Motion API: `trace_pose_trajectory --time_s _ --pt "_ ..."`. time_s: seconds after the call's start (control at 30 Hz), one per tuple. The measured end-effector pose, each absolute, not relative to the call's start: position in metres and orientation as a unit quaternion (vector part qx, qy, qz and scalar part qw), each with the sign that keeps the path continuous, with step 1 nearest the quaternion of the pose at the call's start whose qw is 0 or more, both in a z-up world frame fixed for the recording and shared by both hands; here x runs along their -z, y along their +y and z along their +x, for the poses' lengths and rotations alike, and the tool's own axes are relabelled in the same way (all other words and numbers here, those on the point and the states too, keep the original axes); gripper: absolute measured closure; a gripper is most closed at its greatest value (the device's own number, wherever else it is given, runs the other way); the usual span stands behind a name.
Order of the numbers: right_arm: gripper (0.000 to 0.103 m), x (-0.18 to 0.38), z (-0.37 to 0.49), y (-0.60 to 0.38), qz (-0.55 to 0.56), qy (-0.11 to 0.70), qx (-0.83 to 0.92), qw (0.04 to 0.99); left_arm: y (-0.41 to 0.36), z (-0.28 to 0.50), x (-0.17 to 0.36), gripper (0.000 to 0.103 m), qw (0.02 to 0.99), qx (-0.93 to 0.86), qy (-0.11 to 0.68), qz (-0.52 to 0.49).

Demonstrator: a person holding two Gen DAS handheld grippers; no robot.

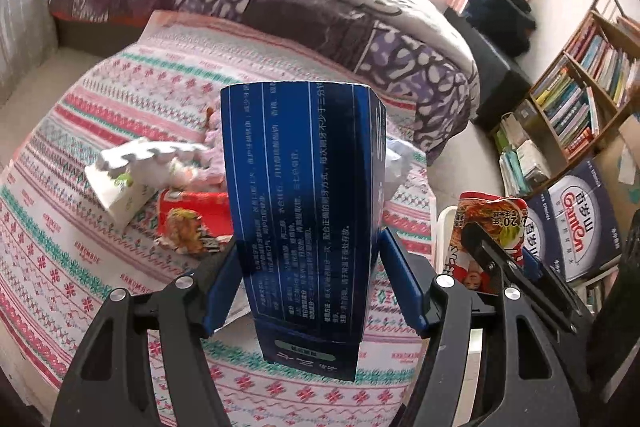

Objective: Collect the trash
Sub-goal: 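Carry the red wrapper over the white bin and open the right tool, then lower the blue box into the white bin and open the left tool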

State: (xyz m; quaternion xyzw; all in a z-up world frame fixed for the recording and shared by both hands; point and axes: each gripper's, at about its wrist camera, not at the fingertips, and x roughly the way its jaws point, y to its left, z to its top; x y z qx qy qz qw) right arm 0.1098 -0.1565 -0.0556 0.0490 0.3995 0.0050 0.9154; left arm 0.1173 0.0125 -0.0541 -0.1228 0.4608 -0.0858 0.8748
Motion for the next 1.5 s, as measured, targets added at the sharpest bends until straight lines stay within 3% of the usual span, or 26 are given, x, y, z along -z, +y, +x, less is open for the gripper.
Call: trace_pose_trajectory --time_s 0.63,0.73,0.83,0.97,1.37,1.5 --pt "0.059 0.06 0.092 -0.277 0.13 0.425 0.182 0.877 -0.1 0.112 0.063 0.035 0.878 0.15 0.451 -0.059" --pt "0.056 0.061 0.088 -0.295 0.144 0.432 0.201 0.867 -0.118 0.109 0.065 0.035 0.875 0.168 0.452 -0.052" --pt "0.039 0.059 0.081 -0.315 0.164 0.431 0.227 0.858 -0.139 0.104 0.068 0.035 0.872 0.186 0.451 -0.036" --pt "0.03 0.051 0.07 -0.341 0.191 0.414 0.254 0.853 -0.16 0.098 0.073 0.035 0.87 0.198 0.452 -0.014" --pt "0.026 0.036 0.049 -0.402 0.298 0.373 0.289 0.83 -0.213 0.092 0.08 0.033 0.85 0.239 0.47 0.019" --pt "0.025 0.032 0.045 -0.41 0.303 0.358 0.303 0.83 -0.228 0.095 0.08 0.026 0.841 0.262 0.472 0.035"
